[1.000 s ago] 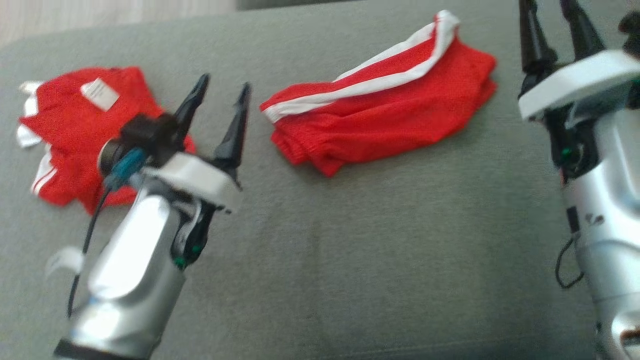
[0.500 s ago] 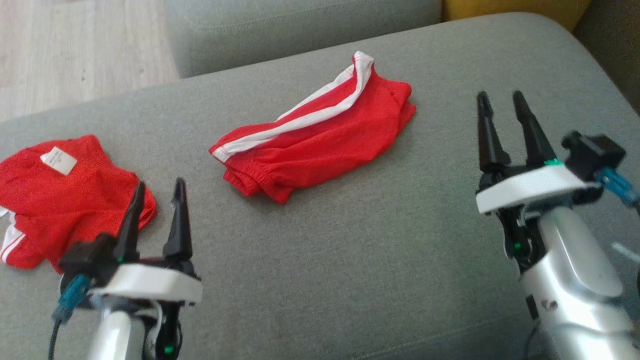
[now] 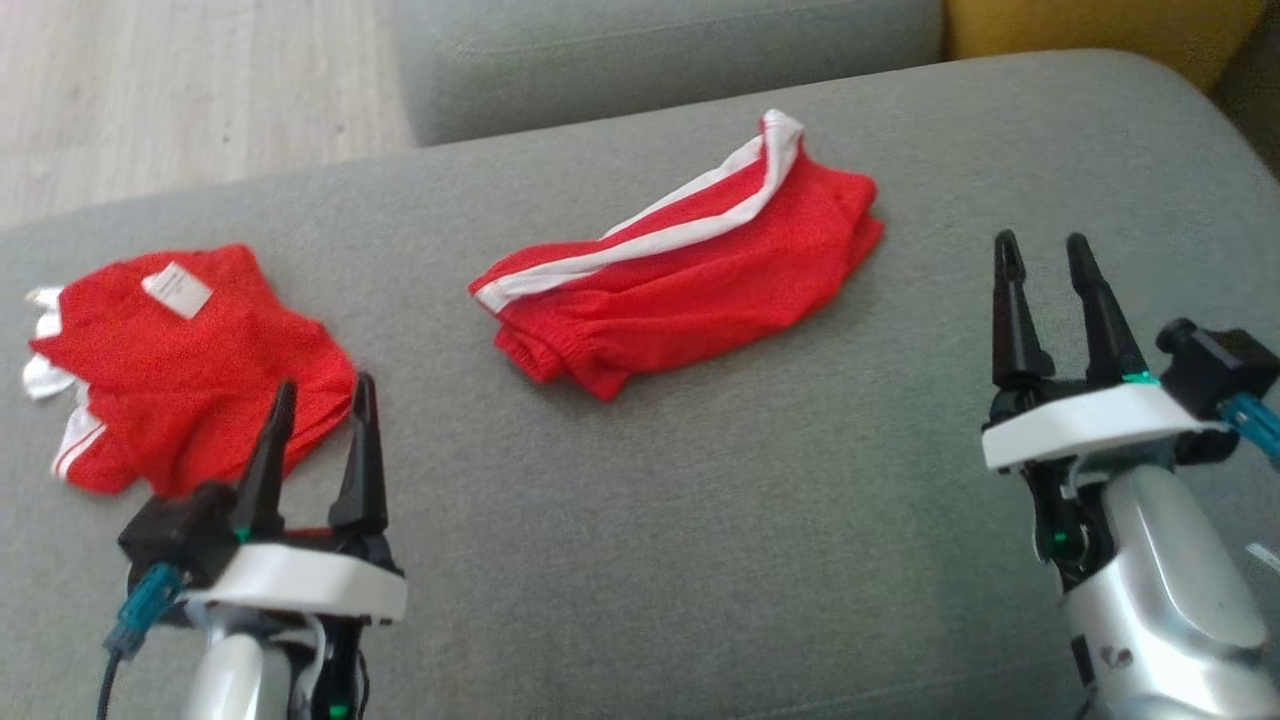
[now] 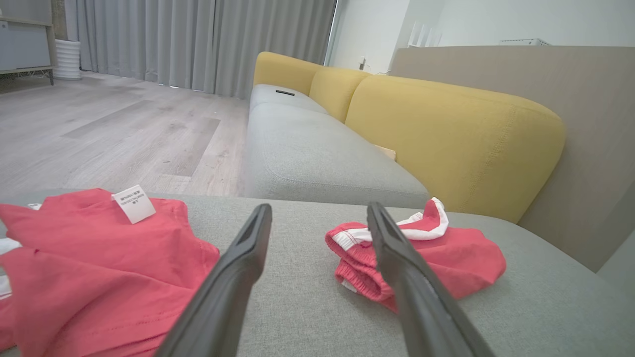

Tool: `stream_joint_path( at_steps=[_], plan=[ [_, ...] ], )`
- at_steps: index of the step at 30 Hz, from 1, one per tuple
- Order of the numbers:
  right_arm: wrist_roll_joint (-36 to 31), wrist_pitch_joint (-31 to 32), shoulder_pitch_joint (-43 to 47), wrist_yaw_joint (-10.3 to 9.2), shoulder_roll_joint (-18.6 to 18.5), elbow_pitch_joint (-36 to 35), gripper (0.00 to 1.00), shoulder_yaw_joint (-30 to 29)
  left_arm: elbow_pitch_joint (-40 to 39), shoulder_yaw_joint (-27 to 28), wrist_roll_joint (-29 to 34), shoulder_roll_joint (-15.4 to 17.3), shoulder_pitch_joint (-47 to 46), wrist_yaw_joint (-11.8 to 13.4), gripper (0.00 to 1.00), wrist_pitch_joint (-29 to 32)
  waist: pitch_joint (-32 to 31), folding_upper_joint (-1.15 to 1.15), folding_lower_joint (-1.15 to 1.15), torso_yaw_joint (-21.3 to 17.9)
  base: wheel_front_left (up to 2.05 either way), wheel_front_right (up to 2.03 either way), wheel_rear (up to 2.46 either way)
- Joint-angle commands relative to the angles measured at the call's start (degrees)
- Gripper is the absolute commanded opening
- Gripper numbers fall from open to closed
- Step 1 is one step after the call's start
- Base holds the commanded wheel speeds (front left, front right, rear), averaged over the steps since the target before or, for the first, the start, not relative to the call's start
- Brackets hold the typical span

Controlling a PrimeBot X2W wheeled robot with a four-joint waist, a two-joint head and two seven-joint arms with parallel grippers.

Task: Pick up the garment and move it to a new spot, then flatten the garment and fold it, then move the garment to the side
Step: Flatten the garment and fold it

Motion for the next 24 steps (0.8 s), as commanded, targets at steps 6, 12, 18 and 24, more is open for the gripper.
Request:
stream_joint_path(
  at_steps=[6, 12, 18, 24],
  plan=[
    [-1.1, 2.9, 0.8, -0.05, 1.1, -2.1, 1.0, -2.3, -1.5, -0.6, -0.3, 0.1, -5.7, -0.3, 1.0, -0.7, 3.1, 0.0, 0.01, 4.2, 0.0, 0.0, 0.0],
    [4.9, 11.2, -0.9, -0.05, 3.1, 0.6, 1.0, -8.2, -0.8, -3.1, -0.7, 0.1, -7.4, -0.4, 1.0, -0.7, 6.3, 0.0, 0.01, 9.0, 0.0, 0.0, 0.0],
    [10.3, 18.3, -5.8, -0.05, 4.0, 6.8, 1.0, -15.9, -0.1, -5.4, -1.1, 0.1, -9.2, -0.5, 1.0, -0.7, 8.9, 0.0, 0.01, 13.8, 0.0, 0.0, 0.0],
    [13.6, 23.9, -12.2, -0.05, 4.2, 14.8, 1.0, -23.8, 0.5, -7.4, -1.6, 0.1, -10.4, -0.3, 1.0, -0.7, 11.0, 0.0, 0.01, 18.3, 0.0, 0.0, 0.0]
  ],
)
